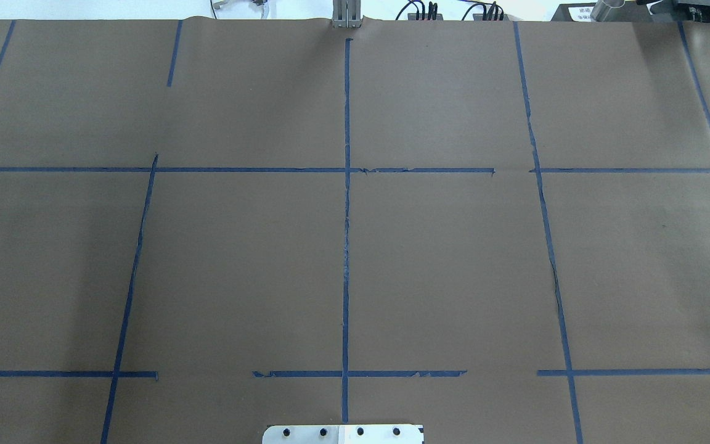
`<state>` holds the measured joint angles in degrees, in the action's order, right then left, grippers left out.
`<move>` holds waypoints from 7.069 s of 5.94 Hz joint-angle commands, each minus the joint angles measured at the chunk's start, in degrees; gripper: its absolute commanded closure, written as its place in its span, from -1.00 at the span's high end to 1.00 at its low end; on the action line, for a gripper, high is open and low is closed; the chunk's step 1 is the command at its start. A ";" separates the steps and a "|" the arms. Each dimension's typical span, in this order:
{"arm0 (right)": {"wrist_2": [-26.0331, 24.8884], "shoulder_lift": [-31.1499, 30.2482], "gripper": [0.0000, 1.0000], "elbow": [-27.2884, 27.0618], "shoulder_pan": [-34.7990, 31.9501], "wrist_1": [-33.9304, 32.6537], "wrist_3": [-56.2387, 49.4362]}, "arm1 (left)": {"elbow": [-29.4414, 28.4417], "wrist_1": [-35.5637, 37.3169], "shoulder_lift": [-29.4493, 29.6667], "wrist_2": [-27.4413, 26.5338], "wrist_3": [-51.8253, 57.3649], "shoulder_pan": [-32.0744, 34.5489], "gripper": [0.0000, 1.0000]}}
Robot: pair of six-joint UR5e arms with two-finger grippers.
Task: Place and press bell with both arms
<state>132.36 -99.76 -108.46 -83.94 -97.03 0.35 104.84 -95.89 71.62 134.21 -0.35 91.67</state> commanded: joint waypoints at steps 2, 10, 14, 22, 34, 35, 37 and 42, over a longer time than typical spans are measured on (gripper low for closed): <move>0.00 0.01 1.00 -0.09 0.00 0.00 0.00 | 0.98 -0.17 0.01 -0.09 0.53 -0.53 1.00; 0.09 -0.08 1.00 -1.14 0.00 0.00 0.18 | -0.15 -29.99 -11.62 -3.84 -22.30 -25.01 1.00; 0.00 -0.17 1.00 -1.14 -0.09 0.00 0.00 | -10.86 -38.47 -14.49 -5.18 -22.59 -36.64 1.00; -0.09 -0.43 1.00 -1.67 0.00 0.09 -0.17 | -16.16 -38.59 -11.86 -5.36 -22.32 -42.80 0.87; -0.44 -3.33 1.00 -1.85 -3.08 0.09 -0.01 | 8.99 11.95 26.71 -6.15 -31.16 -34.97 -0.97; -0.35 -2.64 1.00 -1.24 -2.99 0.09 0.44 | 7.24 18.39 35.43 -6.93 -36.16 -38.72 -0.97; -0.26 -0.62 1.00 0.69 -2.90 0.78 1.06 | -7.37 18.03 52.75 -10.81 -49.60 -44.98 -0.97; -0.18 -0.26 1.00 2.29 -2.81 2.81 1.14 | -44.39 -1.63 79.34 -19.07 -70.48 -54.31 -0.97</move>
<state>132.19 -100.02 -106.19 -86.75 -94.24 1.49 67.39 -93.36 146.93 115.95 -68.87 38.28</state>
